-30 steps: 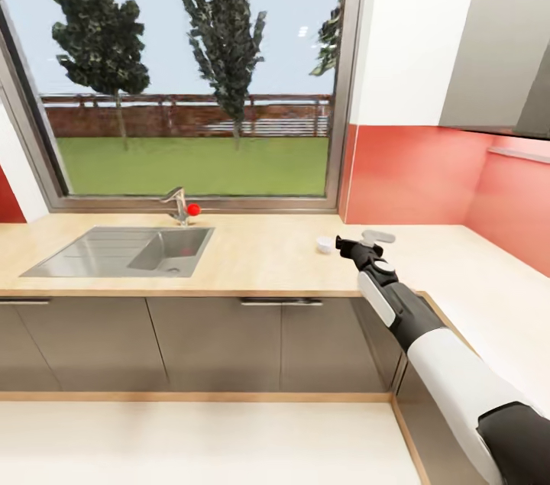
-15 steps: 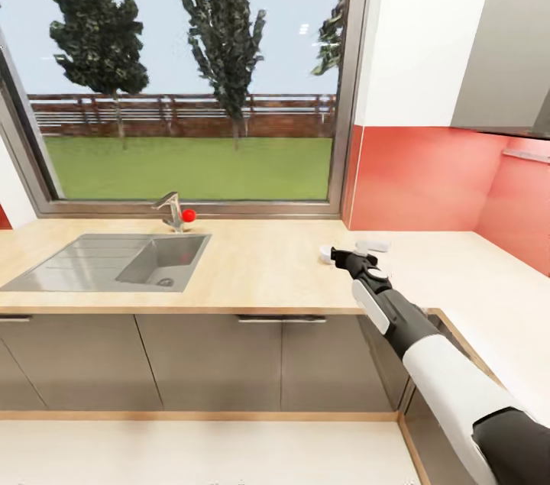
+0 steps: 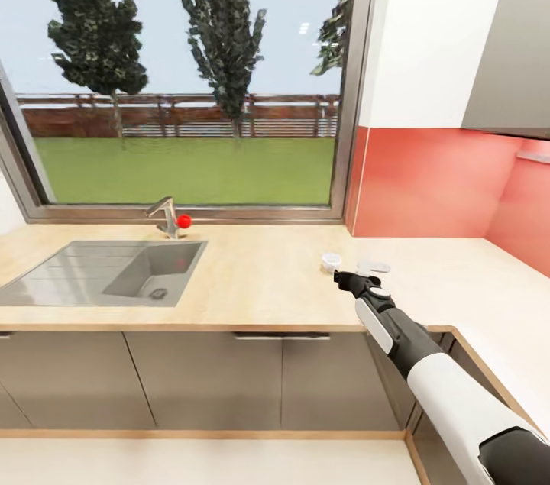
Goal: Set up a coffee station on the kitchen countertop: keep the coffee maker on the countertop, move the bottle of coffee from the kitchen shelf to the counter next to the coffee maker, place a paper coffee filter on top of the coffee maker, put the saucer next to the coffee maker with the coffee cup on the saucer, and place the electric kettle next to the coffee maker.
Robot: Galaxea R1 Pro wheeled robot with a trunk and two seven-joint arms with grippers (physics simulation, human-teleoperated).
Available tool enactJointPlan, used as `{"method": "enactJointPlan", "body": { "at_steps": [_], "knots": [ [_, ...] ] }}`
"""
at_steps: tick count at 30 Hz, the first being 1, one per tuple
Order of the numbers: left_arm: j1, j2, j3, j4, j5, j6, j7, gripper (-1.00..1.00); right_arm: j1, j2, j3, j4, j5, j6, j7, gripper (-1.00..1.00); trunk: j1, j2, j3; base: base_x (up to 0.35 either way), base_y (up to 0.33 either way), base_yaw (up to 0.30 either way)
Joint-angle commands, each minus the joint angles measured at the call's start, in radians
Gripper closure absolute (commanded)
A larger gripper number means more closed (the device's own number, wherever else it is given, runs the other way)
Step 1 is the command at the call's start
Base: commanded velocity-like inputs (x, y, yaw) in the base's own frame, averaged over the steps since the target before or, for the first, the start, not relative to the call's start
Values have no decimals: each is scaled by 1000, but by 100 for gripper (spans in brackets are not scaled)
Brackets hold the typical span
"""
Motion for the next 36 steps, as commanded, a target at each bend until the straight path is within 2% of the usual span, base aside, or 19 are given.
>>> {"method": "enactJointPlan", "body": {
  "at_steps": [1, 18, 29, 36],
  "knots": [
    [0, 0, 9, -2, -9, 0, -6, -100, -1, -2, 6, -1, -7, 3, -9, -100, 1, -1, -1, 328, 0, 0],
    [1, 1, 5, -2, -10, -4, -6, -100, -1, -1, 5, 52, -7, 2, -9, -100, 1, -1, -1, 331, -2, 0],
    [1, 2, 5, -1, -9, -5, -6, -100, -1, -2, 6, 92, -8, 1, -9, -100, 1, -1, -1, 309, -137, 0],
    [1, 1, 5, -1, -9, -9, -6, -100, -1, -2, 6, 161, -9, 1, -8, -100, 1, -1, -1, 247, -29, 0]
  ]
}}
